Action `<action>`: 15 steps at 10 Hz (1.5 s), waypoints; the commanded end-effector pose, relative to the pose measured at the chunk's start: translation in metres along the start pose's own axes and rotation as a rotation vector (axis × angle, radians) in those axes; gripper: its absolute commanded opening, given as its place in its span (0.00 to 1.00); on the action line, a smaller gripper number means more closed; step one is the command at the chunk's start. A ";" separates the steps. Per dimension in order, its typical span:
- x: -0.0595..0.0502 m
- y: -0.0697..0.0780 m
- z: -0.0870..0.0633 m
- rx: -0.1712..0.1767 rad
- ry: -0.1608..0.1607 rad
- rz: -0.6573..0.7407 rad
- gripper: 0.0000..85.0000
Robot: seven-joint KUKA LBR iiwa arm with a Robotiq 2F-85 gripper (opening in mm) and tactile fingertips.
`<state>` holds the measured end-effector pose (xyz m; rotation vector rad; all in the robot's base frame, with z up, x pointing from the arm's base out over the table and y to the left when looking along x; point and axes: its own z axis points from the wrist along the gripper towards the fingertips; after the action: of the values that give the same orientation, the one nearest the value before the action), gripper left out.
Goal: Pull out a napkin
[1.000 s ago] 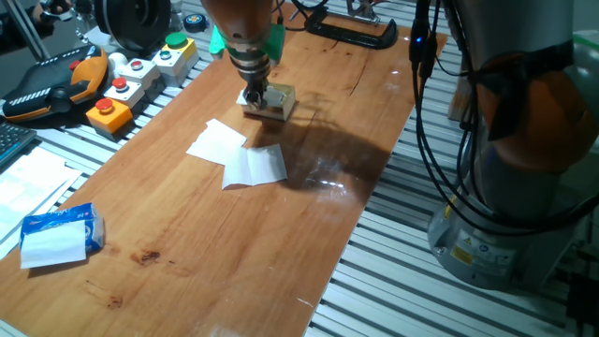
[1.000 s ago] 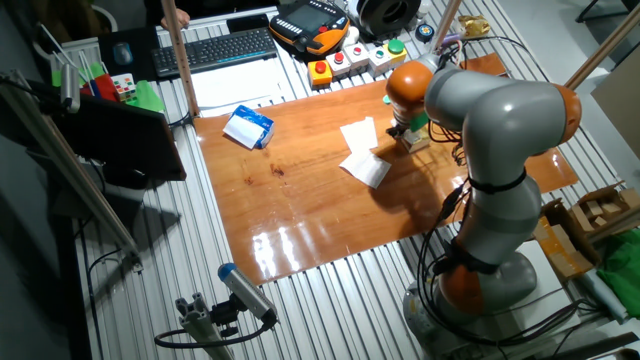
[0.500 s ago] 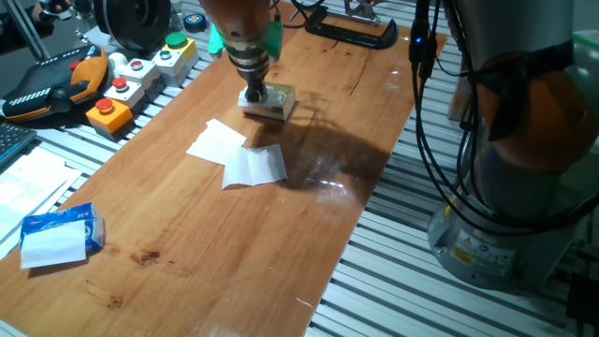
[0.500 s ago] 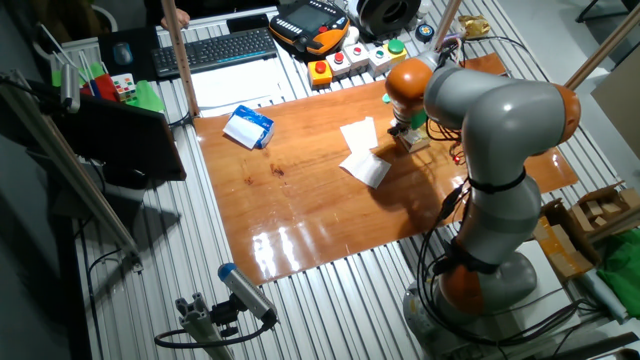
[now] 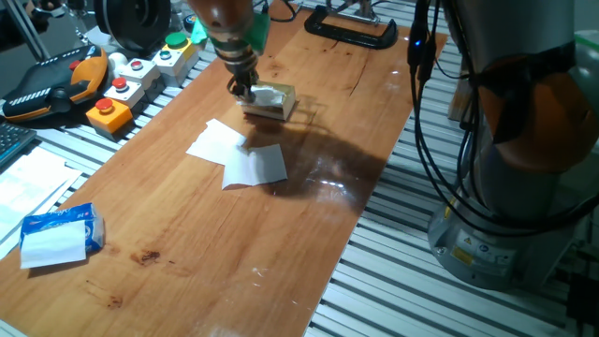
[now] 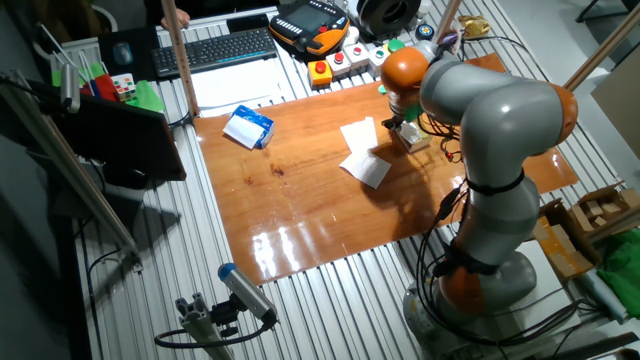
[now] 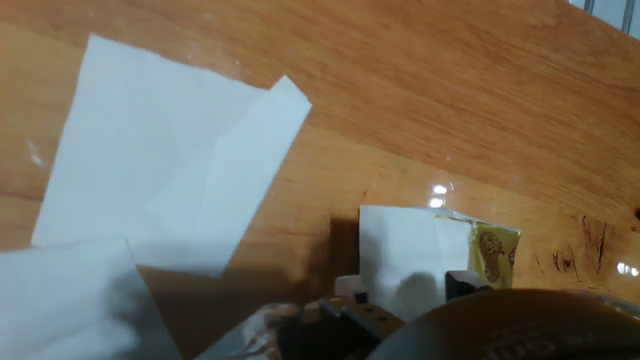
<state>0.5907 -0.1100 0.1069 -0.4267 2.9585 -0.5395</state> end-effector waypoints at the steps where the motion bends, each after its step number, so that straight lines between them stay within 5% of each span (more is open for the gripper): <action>1: -0.001 0.002 0.002 0.004 -0.005 0.004 0.59; 11: -0.001 0.000 0.038 0.040 -0.072 -0.030 0.60; 13: -0.001 -0.002 0.038 0.044 -0.073 -0.054 0.46; 15: -0.002 -0.002 0.037 0.046 -0.074 -0.080 0.18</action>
<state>0.5986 -0.1239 0.0730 -0.5512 2.8628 -0.5846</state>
